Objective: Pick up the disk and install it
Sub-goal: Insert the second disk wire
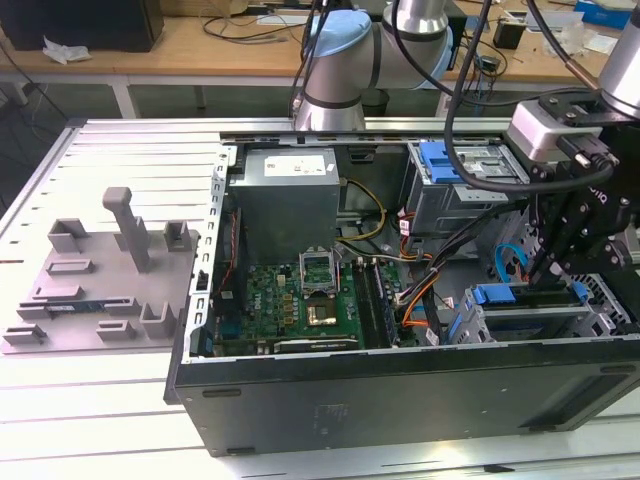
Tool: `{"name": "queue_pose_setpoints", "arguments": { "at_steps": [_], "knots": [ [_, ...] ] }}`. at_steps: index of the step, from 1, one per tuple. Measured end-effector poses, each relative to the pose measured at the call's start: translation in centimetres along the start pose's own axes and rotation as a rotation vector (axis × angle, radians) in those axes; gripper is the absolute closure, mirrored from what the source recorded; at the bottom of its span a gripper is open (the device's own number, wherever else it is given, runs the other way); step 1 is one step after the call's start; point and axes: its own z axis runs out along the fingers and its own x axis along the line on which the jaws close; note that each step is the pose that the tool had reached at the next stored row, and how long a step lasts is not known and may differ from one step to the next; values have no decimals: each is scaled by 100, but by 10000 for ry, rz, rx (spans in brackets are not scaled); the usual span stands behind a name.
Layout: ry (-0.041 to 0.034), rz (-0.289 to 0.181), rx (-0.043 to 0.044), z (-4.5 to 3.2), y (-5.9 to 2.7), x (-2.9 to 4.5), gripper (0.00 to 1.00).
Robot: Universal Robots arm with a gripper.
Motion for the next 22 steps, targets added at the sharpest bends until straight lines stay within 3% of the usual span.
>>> {"name": "queue_pose_setpoints", "arguments": {
  "at_steps": [22],
  "knots": [
    [2,1,14,51,-2,-2,84]
  ]
}}
